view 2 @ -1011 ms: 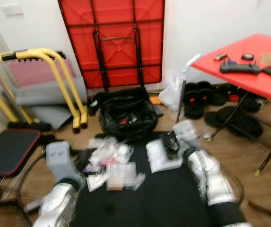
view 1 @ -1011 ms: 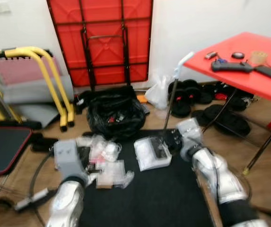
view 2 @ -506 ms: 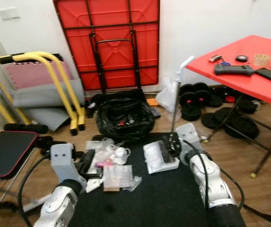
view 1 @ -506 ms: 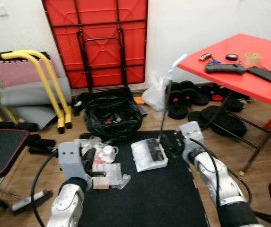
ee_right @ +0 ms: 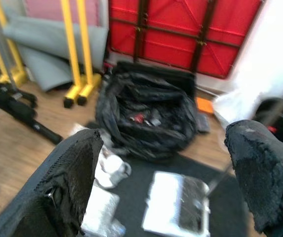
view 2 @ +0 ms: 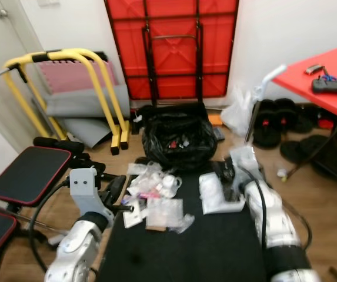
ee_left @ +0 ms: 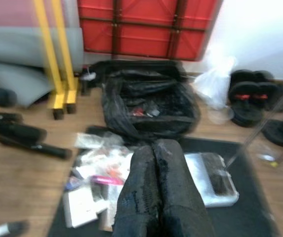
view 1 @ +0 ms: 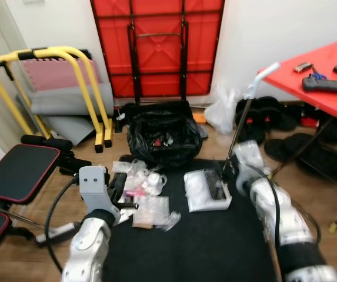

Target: Sweep floor

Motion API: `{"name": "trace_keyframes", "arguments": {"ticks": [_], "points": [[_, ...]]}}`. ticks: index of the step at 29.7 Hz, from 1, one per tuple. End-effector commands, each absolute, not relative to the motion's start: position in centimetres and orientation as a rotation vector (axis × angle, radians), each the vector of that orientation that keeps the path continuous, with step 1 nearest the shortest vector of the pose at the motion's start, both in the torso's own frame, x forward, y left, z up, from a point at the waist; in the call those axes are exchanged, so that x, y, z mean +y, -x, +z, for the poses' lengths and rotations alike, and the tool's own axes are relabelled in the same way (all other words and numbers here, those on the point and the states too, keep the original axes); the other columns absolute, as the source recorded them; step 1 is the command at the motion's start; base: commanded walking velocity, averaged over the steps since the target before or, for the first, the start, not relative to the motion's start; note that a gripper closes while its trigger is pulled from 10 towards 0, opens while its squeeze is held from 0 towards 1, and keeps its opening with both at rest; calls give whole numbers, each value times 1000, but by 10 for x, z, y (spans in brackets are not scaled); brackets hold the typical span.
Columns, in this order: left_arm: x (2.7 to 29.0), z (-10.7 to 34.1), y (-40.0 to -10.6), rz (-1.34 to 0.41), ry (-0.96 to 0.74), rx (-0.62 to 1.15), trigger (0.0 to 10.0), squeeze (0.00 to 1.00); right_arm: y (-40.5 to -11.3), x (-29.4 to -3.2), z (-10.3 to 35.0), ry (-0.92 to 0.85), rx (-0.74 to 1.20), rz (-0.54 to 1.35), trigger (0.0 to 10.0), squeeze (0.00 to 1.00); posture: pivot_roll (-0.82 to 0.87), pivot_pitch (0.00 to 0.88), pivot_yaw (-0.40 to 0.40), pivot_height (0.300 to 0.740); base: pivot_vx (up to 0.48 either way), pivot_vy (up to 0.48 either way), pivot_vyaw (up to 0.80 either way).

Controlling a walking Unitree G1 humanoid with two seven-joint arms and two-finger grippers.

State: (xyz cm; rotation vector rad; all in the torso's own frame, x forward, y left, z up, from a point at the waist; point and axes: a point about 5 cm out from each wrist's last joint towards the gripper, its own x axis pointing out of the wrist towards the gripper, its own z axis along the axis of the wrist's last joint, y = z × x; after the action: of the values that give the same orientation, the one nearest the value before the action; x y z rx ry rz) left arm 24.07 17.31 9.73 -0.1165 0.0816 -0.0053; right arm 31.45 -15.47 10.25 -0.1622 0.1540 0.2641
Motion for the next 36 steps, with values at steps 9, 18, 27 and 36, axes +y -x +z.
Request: {"name": "trace_keyframes", "arguments": {"ticks": [9, 18, 27, 36], "points": [[169, 97, -240, -24, 133, 80, 10000, 0, -313, -165, 102, 160, 160, 231, 10000, 0, -29, 0, -19, 740, 307, 0, 0], [168, 97, -240, -27, 134, 80, 10000, 0, -313, -165, 103, 159, 158, 230, 10000, 0, -29, 0, -19, 740, 306, 0, 0], [168, 97, -241, -29, 135, 81, 10000, 0, -313, -165, 103, 161, 157, 231, 10000, 0, -28, 0, -22, 740, 302, 0, 0], [168, 97, -241, -33, 134, 83, 10000, 0, -313, -165, 103, 161, 157, 233, 10000, 0, -29, 0, -19, 740, 299, 0, 0]]}}
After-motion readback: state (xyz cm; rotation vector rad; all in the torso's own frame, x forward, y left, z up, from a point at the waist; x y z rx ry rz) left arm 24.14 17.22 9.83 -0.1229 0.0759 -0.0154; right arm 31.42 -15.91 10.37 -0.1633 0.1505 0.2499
